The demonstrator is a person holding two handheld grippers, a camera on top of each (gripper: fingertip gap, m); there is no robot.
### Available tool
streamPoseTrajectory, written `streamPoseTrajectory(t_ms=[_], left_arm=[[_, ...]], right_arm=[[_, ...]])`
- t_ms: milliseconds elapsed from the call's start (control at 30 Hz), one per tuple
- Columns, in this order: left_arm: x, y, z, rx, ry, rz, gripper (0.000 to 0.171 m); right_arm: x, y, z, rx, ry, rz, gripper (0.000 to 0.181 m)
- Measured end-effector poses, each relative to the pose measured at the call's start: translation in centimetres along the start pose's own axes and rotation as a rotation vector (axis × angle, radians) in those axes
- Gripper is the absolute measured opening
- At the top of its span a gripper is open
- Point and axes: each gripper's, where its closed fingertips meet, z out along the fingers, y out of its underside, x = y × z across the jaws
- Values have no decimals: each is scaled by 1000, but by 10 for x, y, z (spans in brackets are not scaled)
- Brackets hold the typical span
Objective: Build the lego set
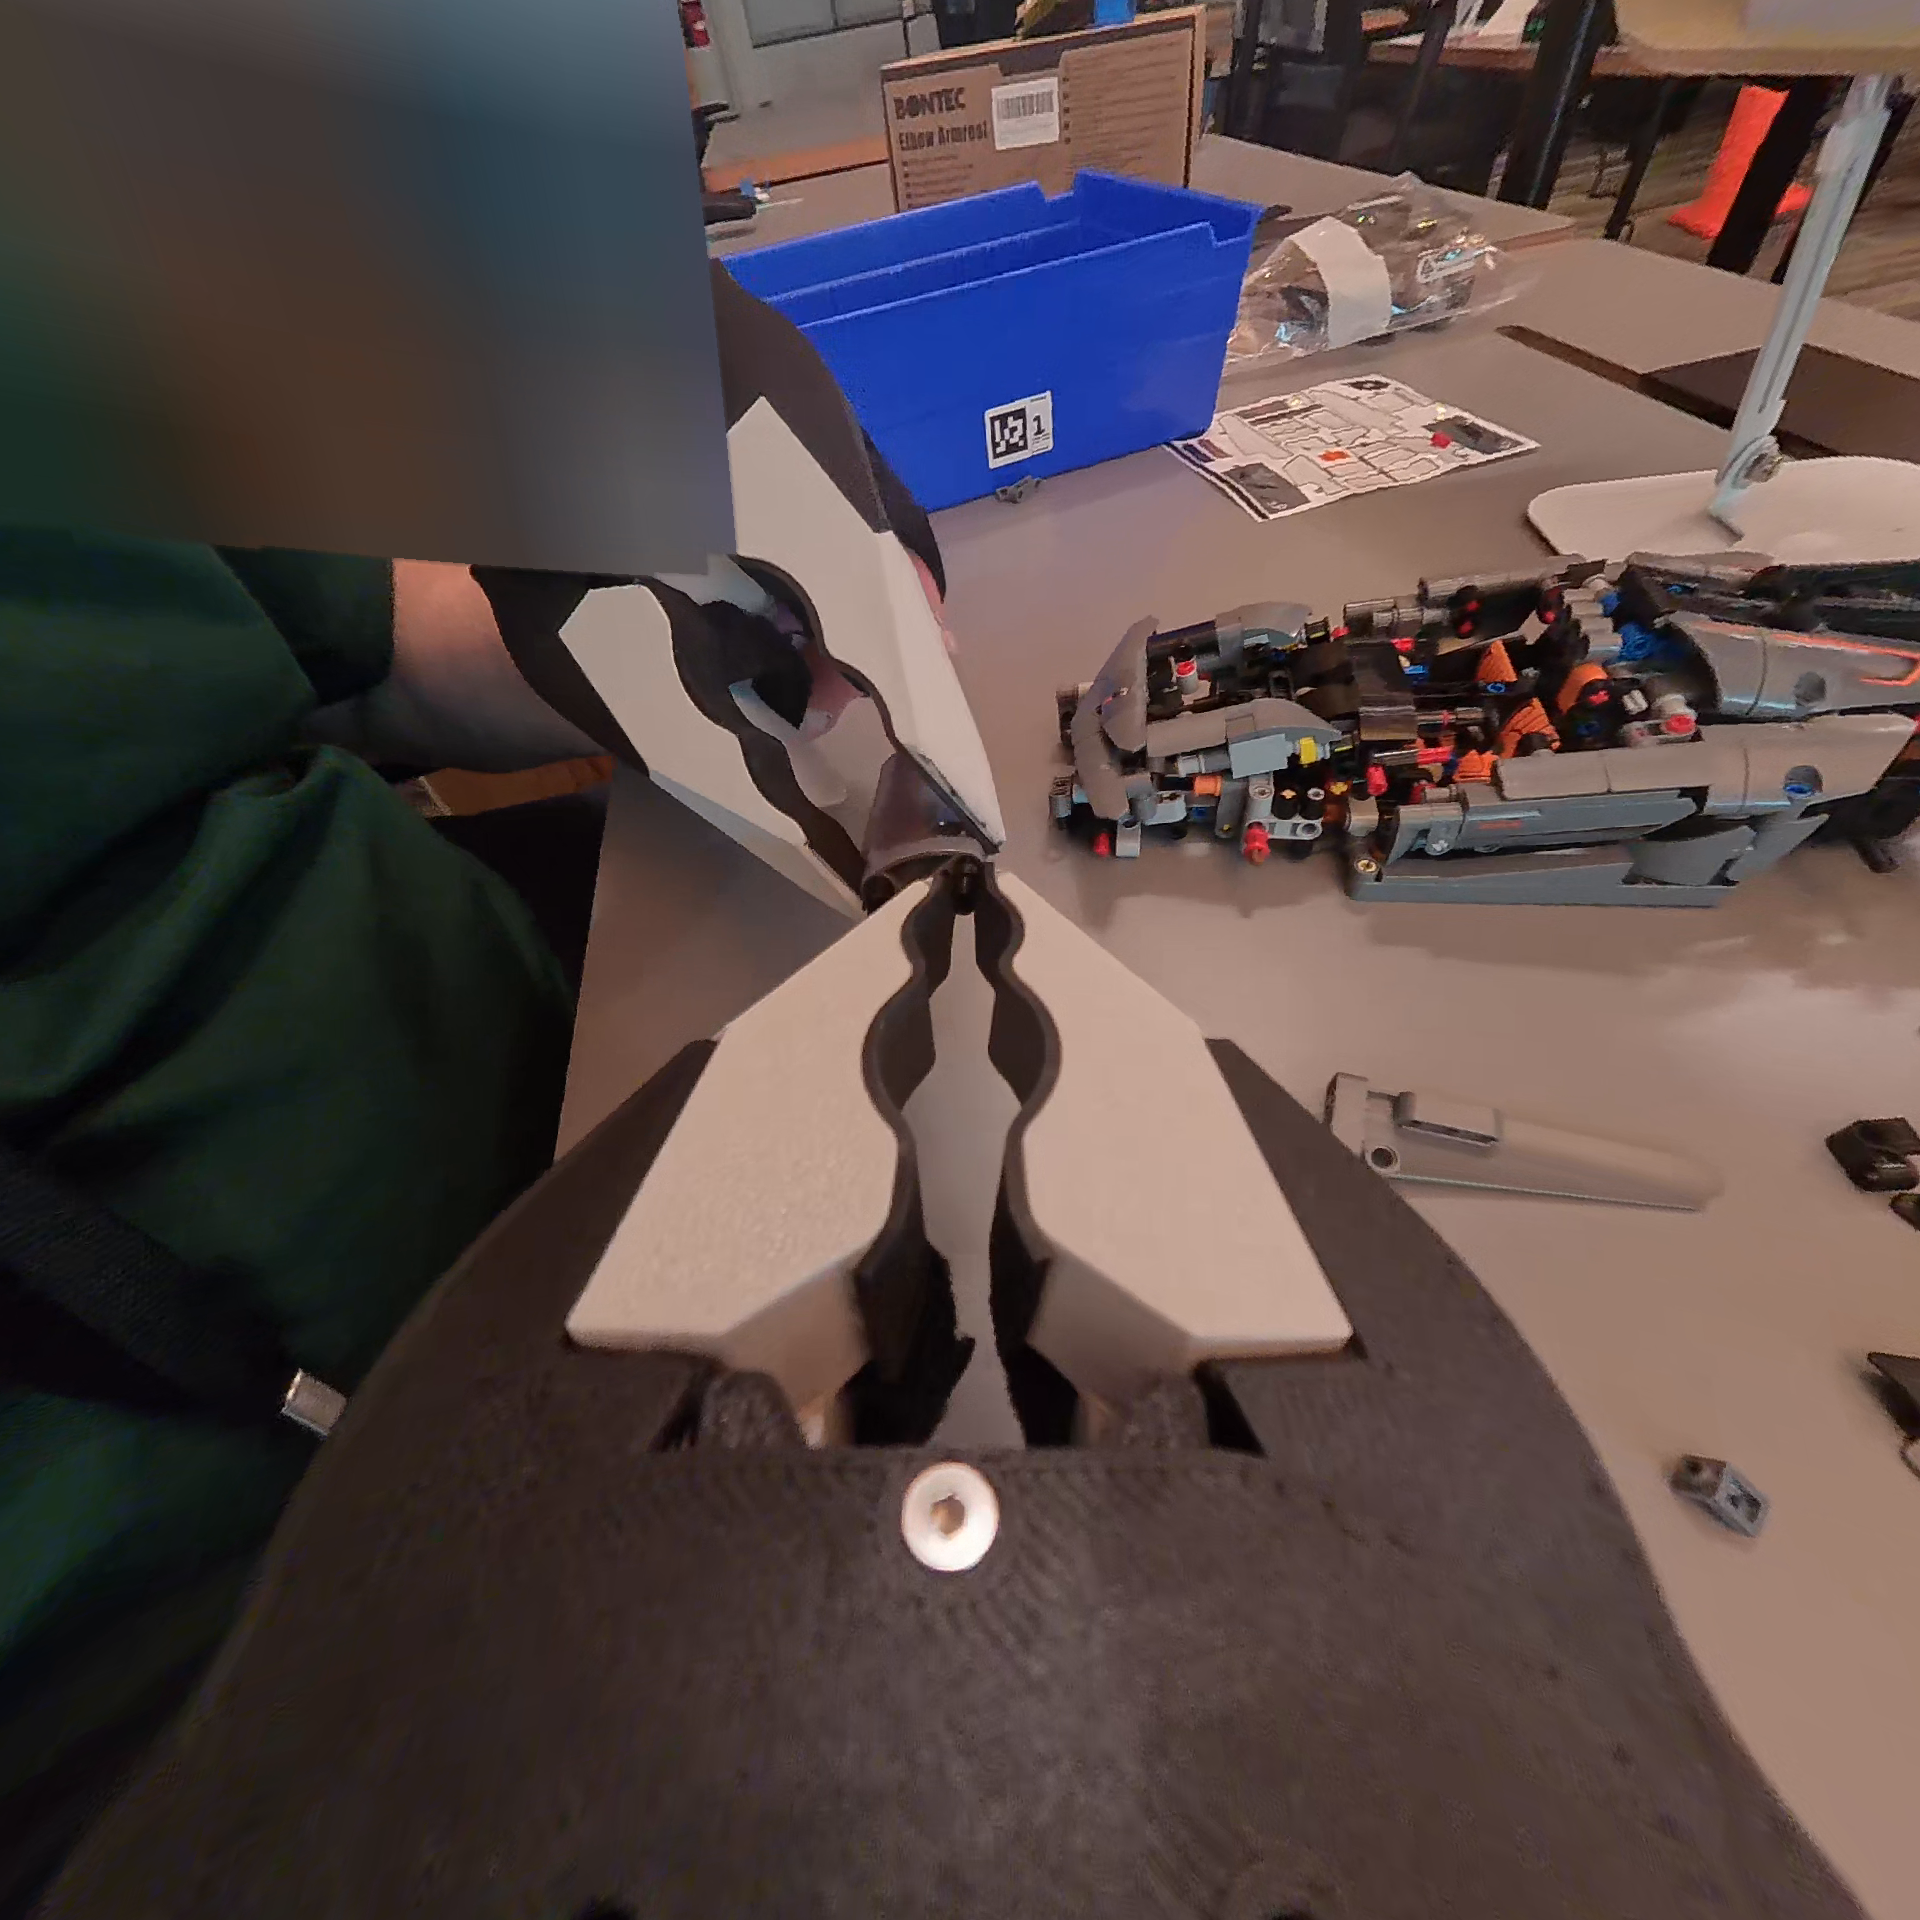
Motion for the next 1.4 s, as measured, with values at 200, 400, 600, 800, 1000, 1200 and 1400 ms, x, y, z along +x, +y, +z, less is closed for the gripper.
streamPoseTrajectory(t_ms=[200,400,600,800,1000,1200,1400], left_arm=[[2,-2,0,-5,7,37,21],[9,-2,0,-9,41,70,21],[9,1,0,-3,45,52,21],[3,-10,-5,73,54,19,21],[6,-26,-10,137,74,53,21],[4,-40,-16,184,72,84,21],[0,-48,-18,188,66,125,21]], right_arm=[[-2,1,0,-26,-122,59,2],[-6,5,0,-86,-249,108,2],[-5,8,3,-119,-313,133,3],[-3,-4,-10,-9,-424,256,22],[-14,-18,-16,102,-614,390,18],[-26,-29,-20,174,-757,448,14],[-28,-37,-24,222,-774,433,12]])
